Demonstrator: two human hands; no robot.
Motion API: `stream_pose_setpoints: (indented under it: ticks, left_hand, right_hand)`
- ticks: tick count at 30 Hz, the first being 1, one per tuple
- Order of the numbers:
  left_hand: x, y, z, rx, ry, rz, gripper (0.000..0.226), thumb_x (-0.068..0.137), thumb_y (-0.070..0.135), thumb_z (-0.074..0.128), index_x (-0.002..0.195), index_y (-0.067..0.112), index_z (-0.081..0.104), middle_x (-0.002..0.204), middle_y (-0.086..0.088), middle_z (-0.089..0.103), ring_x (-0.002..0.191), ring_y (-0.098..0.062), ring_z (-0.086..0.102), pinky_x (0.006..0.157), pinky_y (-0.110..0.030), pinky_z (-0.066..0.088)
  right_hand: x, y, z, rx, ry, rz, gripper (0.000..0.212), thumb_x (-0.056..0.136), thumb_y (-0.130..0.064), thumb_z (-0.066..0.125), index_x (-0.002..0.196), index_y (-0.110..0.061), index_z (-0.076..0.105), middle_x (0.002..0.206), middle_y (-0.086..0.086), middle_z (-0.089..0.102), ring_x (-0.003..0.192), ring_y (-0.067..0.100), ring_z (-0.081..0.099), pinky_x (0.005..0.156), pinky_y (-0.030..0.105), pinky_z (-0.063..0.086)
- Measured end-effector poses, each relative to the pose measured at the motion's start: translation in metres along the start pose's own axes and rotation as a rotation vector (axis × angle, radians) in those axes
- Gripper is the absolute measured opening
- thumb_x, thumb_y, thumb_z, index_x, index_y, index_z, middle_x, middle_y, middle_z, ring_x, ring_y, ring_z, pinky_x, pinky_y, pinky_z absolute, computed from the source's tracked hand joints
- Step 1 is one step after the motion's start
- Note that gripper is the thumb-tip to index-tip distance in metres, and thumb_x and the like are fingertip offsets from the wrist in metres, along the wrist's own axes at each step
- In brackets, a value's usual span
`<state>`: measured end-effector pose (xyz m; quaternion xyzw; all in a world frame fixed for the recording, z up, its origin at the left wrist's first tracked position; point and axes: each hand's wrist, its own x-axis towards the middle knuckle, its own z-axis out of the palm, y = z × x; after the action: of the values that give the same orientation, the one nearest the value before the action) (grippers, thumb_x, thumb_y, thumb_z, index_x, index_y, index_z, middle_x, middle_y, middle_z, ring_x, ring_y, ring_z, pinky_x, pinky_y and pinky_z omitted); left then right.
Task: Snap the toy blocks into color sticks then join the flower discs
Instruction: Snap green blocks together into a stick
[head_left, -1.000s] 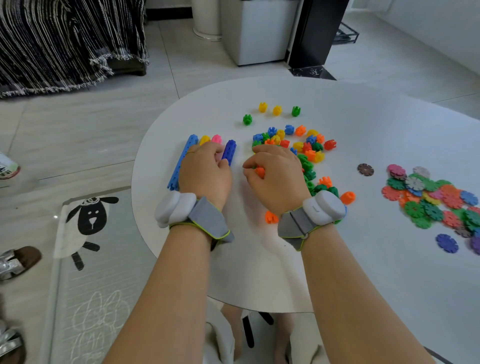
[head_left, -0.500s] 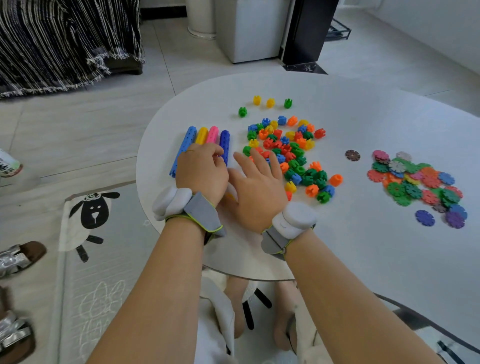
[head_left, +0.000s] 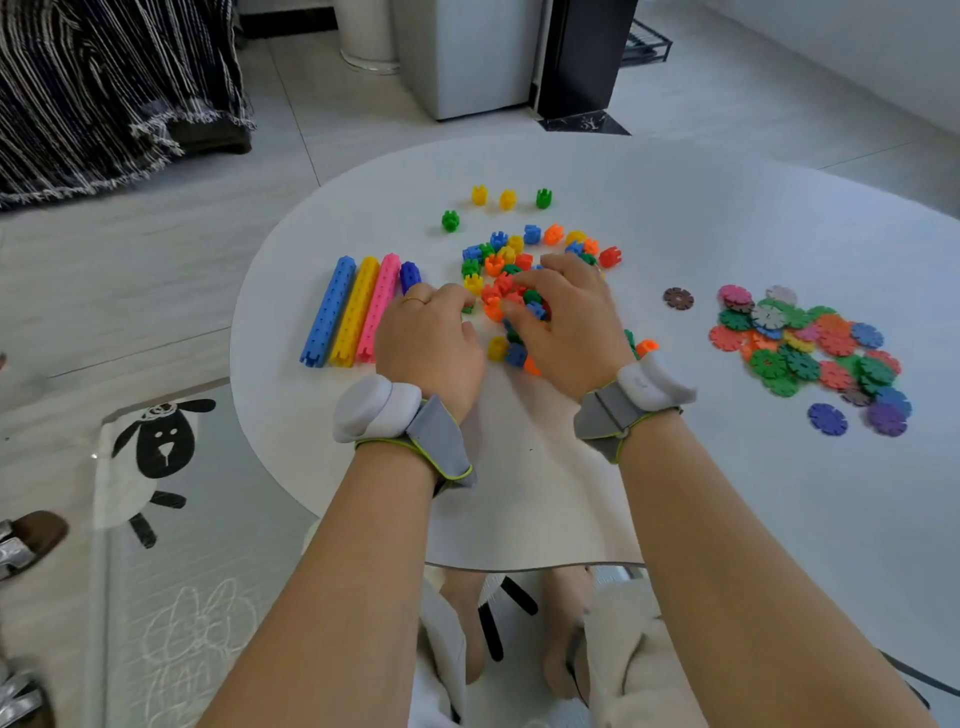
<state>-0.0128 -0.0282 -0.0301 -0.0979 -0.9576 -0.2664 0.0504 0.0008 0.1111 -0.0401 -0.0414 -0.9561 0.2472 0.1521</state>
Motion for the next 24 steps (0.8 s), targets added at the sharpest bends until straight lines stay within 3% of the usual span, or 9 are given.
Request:
stream_pose_setpoints:
  ticks: [2, 4, 7, 14, 20, 24]
  left_hand:
    - [0.001, 0.004, 0.001, 0.05, -0.028, 0.024, 0.032, 0.091, 0.02, 0.048, 0.121, 0.025, 0.058, 0.119, -0.004, 0.057, 0.11, -0.028, 0.047, 0.088, -0.036, 0.037]
    - [0.001, 0.01, 0.005, 0.063, -0.071, 0.05, 0.03, 0.091, 0.024, 0.049, 0.12, 0.027, 0.058, 0.119, -0.002, 0.057, 0.11, -0.028, 0.047, 0.088, -0.036, 0.038]
    - [0.001, 0.017, 0.009, 0.059, -0.137, 0.078, 0.031, 0.091, 0.028, 0.05, 0.121, 0.028, 0.056, 0.121, -0.001, 0.057, 0.112, -0.028, 0.046, 0.089, -0.036, 0.038]
    - [0.001, 0.019, 0.011, 0.017, -0.177, 0.045, 0.038, 0.085, 0.019, 0.05, 0.121, 0.029, 0.056, 0.123, -0.001, 0.055, 0.11, -0.028, 0.048, 0.087, -0.036, 0.039]
    - [0.002, 0.03, 0.018, 0.05, -0.148, 0.084, 0.036, 0.088, 0.032, 0.054, 0.124, 0.031, 0.055, 0.124, -0.001, 0.049, 0.116, -0.026, 0.04, 0.09, -0.035, 0.036]
    - [0.008, 0.037, 0.024, 0.114, -0.169, 0.112, 0.029, 0.086, 0.029, 0.053, 0.115, 0.031, 0.059, 0.119, 0.001, 0.047, 0.112, -0.025, 0.04, 0.082, -0.032, 0.033]
  right_hand:
    - [0.001, 0.003, -0.011, 0.035, -0.018, 0.028, 0.03, 0.09, -0.013, 0.049, 0.113, -0.009, 0.068, 0.127, 0.012, 0.055, 0.123, 0.032, 0.046, 0.103, 0.032, 0.031]
    - [0.0, 0.011, -0.019, 0.019, -0.056, 0.045, 0.036, 0.088, 0.001, 0.045, 0.114, -0.01, 0.067, 0.13, 0.009, 0.054, 0.125, 0.029, 0.044, 0.104, 0.029, 0.031]
    - [-0.004, 0.02, -0.03, -0.023, -0.085, 0.06, 0.036, 0.088, -0.001, 0.047, 0.114, -0.015, 0.068, 0.129, 0.007, 0.054, 0.123, 0.03, 0.044, 0.104, 0.035, 0.034]
    - [-0.015, 0.023, -0.039, -0.147, -0.216, 0.085, 0.031, 0.088, -0.032, 0.06, 0.119, -0.03, 0.063, 0.127, -0.001, 0.047, 0.12, 0.026, 0.037, 0.1, 0.035, 0.025]
    - [-0.012, 0.033, -0.047, -0.066, -0.154, 0.156, 0.041, 0.089, -0.004, 0.046, 0.12, -0.026, 0.061, 0.129, 0.002, 0.048, 0.122, 0.027, 0.037, 0.103, 0.036, 0.028]
    - [-0.012, 0.042, -0.053, 0.014, -0.193, 0.182, 0.04, 0.091, -0.004, 0.045, 0.122, -0.024, 0.06, 0.128, 0.002, 0.05, 0.118, 0.021, 0.048, 0.097, 0.027, 0.036]
